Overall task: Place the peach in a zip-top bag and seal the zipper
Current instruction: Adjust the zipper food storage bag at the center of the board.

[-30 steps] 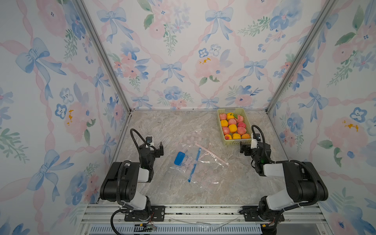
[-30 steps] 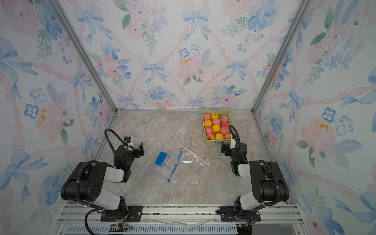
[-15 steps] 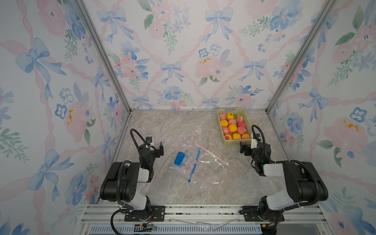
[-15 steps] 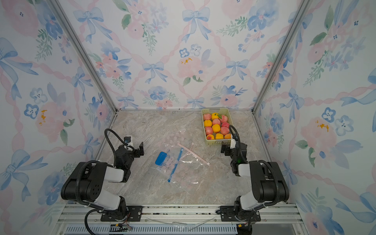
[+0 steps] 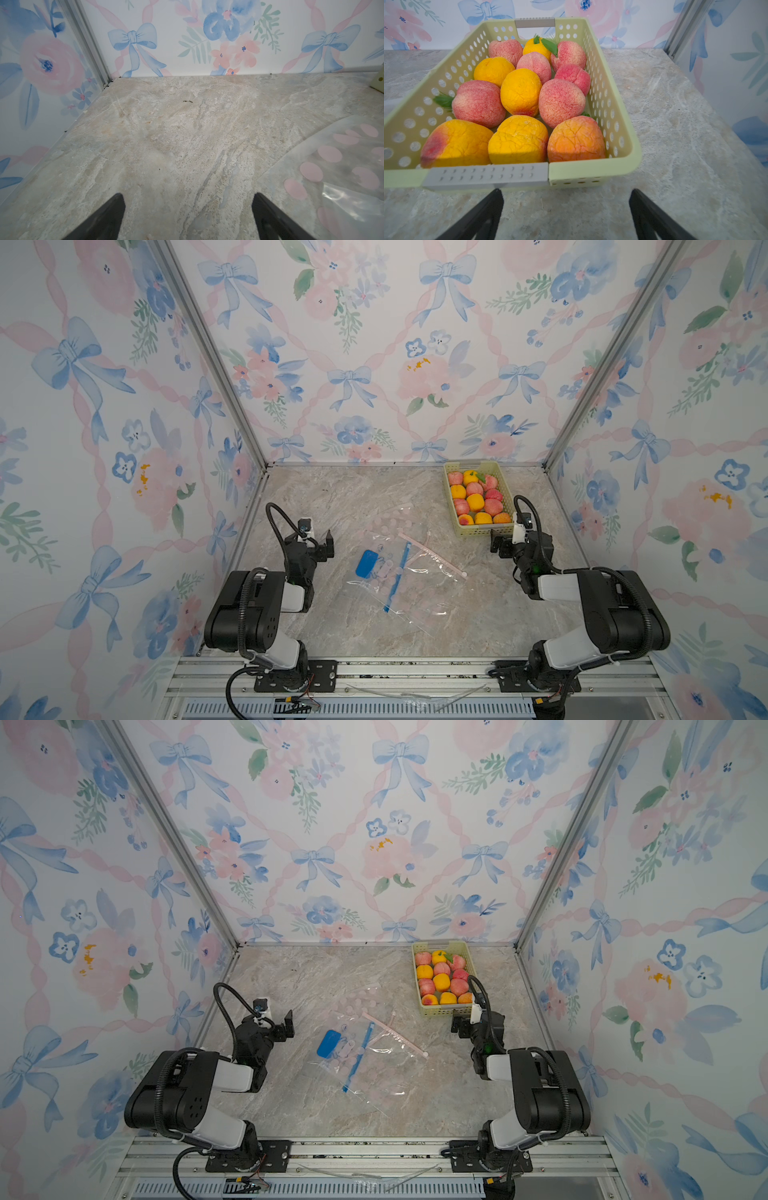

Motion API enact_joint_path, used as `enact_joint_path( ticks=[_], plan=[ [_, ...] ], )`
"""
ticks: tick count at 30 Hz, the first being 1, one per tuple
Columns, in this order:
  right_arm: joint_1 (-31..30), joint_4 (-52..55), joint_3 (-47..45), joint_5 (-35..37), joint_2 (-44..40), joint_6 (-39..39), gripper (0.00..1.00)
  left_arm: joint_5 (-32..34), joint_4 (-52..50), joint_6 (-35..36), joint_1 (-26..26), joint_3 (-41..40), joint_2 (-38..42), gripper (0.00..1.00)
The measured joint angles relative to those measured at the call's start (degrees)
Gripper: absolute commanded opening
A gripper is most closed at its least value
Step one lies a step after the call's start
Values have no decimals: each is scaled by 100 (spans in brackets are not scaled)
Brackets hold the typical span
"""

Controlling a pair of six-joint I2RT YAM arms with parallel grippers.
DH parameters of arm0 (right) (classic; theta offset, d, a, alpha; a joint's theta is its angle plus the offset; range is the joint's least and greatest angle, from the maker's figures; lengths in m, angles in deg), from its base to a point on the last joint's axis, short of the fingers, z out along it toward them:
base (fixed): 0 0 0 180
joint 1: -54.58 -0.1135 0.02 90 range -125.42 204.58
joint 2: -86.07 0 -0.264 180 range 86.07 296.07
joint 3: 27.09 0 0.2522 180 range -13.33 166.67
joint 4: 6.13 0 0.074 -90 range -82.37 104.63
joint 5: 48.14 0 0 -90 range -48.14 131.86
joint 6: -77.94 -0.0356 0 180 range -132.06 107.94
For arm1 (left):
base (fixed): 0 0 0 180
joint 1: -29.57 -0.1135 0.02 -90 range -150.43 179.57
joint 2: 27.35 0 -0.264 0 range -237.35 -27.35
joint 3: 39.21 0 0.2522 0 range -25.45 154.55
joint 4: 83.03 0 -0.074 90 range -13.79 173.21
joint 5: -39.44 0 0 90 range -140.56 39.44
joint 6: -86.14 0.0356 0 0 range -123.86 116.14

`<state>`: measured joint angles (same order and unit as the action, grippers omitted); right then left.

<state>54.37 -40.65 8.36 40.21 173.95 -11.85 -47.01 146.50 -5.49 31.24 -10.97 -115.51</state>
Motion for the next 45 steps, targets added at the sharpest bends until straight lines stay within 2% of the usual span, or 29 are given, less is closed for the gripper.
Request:
enact_joint_path(
  ticks=[6,9,15,22,24,26,31,35,42,45],
  plan=[
    [-140,190,7,131,-173,31,96,-39,-234,0,0,22,229,98],
    [-247,605,66,295,-654,24,96,74,-459,9,57,26,619,98],
    [-407,1941,522,632,-1941,-262,96,638,-1172,-76,520,57,1860,98],
    [-1134,4103,1158,960,-3241,-682,97,890,-2616,-1165,1102,245,3499,98],
    [-1471,4653,1261,1032,-3434,-785,100,925,-3056,-1537,1412,221,3926,98],
    [-1902,5202,1307,1104,-3569,-925,98,981,-3552,-1827,1818,177,4328,98],
    [-2769,6022,1307,1126,-3432,-1300,94,1392,-4857,-2341,2868,76,5060,98],
    [-3185,6177,1307,997,-2907,-1622,92,1604,-5482,-2664,3427,-96,5195,98],
    [-3259,6120,1335,619,-1836,-1893,84,1652,-5858,-3062,4081,-374,4675,97],
    [-3259,6116,1478,507,-1388,-1886,83,1725,-5858,-3060,4422,-323,4253,91]
  ],
)
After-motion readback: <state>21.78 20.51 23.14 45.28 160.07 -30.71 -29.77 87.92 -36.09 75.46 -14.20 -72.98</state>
